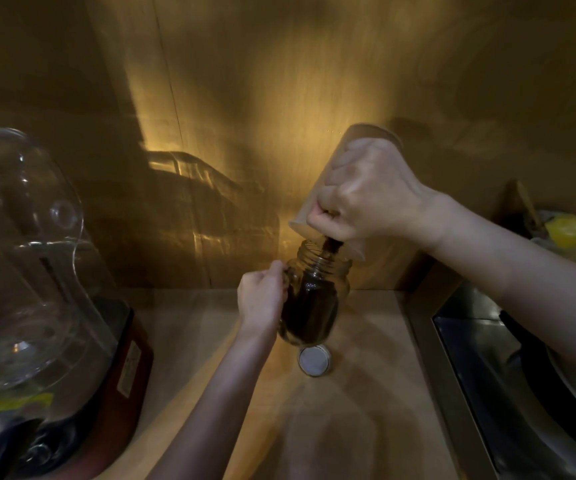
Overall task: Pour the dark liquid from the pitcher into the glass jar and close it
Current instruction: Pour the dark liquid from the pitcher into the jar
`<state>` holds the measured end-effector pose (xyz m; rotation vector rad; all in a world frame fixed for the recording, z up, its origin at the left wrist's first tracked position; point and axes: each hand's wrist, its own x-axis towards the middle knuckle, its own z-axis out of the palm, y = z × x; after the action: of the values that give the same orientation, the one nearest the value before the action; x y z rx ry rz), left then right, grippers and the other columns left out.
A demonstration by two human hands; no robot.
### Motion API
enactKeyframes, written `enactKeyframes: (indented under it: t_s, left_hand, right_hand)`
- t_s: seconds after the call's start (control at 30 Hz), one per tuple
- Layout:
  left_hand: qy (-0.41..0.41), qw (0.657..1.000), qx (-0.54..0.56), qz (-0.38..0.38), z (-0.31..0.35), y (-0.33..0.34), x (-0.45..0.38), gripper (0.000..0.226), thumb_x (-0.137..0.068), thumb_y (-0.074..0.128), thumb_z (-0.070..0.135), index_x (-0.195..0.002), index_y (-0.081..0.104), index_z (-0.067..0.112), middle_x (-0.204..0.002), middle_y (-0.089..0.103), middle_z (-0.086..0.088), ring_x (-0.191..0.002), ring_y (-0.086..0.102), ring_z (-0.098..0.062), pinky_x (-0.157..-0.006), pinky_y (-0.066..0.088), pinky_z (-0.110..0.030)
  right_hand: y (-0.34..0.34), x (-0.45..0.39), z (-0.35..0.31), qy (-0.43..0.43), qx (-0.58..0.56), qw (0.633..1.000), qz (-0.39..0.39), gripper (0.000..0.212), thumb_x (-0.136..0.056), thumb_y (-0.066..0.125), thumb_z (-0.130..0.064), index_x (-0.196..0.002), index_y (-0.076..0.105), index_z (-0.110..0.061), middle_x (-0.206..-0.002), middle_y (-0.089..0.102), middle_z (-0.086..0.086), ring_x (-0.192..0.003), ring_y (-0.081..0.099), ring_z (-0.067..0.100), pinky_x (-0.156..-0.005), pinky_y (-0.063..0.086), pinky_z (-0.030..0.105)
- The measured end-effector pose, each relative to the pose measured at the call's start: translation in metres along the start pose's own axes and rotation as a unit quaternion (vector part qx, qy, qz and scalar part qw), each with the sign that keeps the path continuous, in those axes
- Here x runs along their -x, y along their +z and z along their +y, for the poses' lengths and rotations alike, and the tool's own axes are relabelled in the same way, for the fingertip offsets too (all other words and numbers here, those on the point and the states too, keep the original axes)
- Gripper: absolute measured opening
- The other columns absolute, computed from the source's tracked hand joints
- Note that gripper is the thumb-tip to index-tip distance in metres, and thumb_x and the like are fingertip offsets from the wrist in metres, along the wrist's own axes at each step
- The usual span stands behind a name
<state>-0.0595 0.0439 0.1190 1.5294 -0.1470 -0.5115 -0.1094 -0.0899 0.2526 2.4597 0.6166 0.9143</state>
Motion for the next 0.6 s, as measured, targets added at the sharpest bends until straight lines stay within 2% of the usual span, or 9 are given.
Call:
enactKeyframes:
  t_s: [0.13,0.23,0.33,0.43,0.6]
  left_hand:
    - [-0.002,1.0,0.006,-0.005,-0.0007,-0.0002,-0.0005,0.05,-0.079,0.054,0.025,-0.03,0.043,0.021,-0.032,0.036,0.01,-0.043,0.033,-0.013,-0.05,0.027,-0.029]
    - [-0.003,1.0,0.007,-0.009,-0.0008,0.0003,-0.0005,0.043,-0.079,0.054,0.025,-0.036,0.045,0.022,-0.034,0.037,0.01,-0.043,0.033,-0.013,-0.049,0.028,-0.029]
    - [-0.005,1.0,0.006,-0.006,-0.001,0.0011,-0.0011,0.039,-0.079,0.054,0.025,-0.041,0.047,0.021,-0.033,0.037,0.01,-0.042,0.034,-0.011,-0.047,0.027,-0.027]
    - [-0.004,1.0,0.004,-0.012,-0.001,0.0018,-0.0015,0.037,-0.079,0.054,0.026,-0.043,0.05,0.019,-0.033,0.037,0.01,-0.043,0.034,-0.011,-0.048,0.027,-0.027]
    - [-0.005,1.0,0.012,-0.016,-0.0018,0.0027,-0.0033,0.046,-0.08,0.054,0.024,-0.035,0.045,0.022,-0.031,0.037,0.01,-0.039,0.034,-0.009,-0.047,0.027,-0.026]
  right_hand:
    - [-0.0002,0.0006,0.0004,-0.016,0.02,1.0,0.0,0.038,-0.07,0.056,-0.009,-0.033,0.049,-0.012,-0.03,0.042,0.001,-0.03,0.039,0.019,-0.049,0.023,0.022]
    - [0.0001,0.0003,-0.0004,-0.024,0.023,0.999,0.007,0.038,-0.07,0.057,-0.009,-0.033,0.048,-0.013,-0.03,0.041,0.001,-0.031,0.038,0.018,-0.048,0.022,0.022]
    - [-0.0002,0.0008,-0.0011,-0.04,0.013,0.999,0.007,0.039,-0.071,0.055,-0.009,-0.034,0.048,-0.013,-0.03,0.041,0.001,-0.032,0.038,0.018,-0.042,0.03,0.023]
    - [-0.0011,0.0013,-0.001,-0.041,0.011,0.999,0.014,0.04,-0.073,0.054,-0.009,-0.034,0.047,-0.013,-0.03,0.041,0.001,-0.031,0.038,0.018,-0.041,0.032,0.024]
    - [0.0,0.004,0.0,-0.028,0.002,1.0,0.004,0.042,-0.076,0.053,-0.01,-0.034,0.049,-0.013,-0.03,0.043,0.002,-0.032,0.039,0.018,-0.041,0.031,0.024]
